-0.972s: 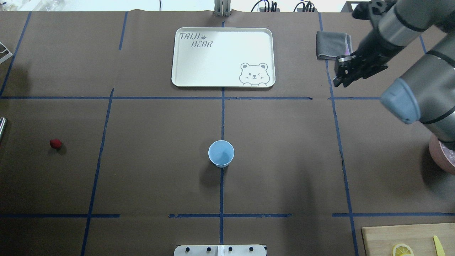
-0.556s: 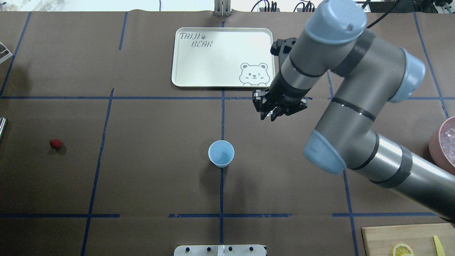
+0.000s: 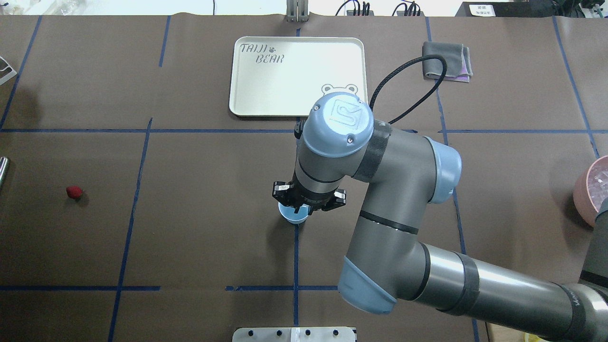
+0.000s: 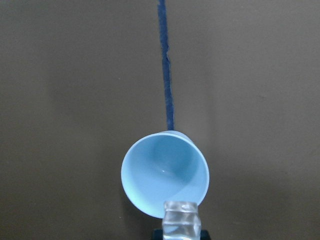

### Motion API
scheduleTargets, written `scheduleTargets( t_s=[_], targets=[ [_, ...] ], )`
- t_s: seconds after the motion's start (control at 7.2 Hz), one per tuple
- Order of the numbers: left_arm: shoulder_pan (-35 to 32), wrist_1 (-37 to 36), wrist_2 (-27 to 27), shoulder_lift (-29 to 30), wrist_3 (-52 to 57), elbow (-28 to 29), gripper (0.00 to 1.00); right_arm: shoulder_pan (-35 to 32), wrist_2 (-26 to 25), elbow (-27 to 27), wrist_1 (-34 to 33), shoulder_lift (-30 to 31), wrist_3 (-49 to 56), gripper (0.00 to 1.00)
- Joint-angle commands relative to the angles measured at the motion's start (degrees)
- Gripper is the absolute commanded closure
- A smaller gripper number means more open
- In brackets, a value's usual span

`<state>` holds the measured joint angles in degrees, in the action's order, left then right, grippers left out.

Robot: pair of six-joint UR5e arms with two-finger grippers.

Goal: Mash ice and strawberries in cup
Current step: 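Carry the ice cube with the right gripper over the light-blue cup, then open the right gripper to drop the ice cube into the cup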

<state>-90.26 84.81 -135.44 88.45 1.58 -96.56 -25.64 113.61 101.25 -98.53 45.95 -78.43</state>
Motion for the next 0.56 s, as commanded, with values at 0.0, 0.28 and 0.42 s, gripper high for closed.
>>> scheduleTargets(
  t_s=[0.0, 0.28, 0.42],
  targets=[
    [0.00, 0.00, 0.09, -0.03, 0.09, 0.06, 0.00, 1.82, -1.99, -3.26, 0.10, -2.61, -0.50, 1.00],
    [0.00, 0.00, 0.00, -0.03, 0.09, 0.06, 0.00, 1.65, -2.25, -3.25, 0.01, -2.44, -0.50, 1.00],
    [0.00, 0.00, 0.00, -0.03, 0.09, 0.06, 0.00, 1.12, -3.03, -3.34, 0.01, -2.27, -0.41, 1.00]
  ],
)
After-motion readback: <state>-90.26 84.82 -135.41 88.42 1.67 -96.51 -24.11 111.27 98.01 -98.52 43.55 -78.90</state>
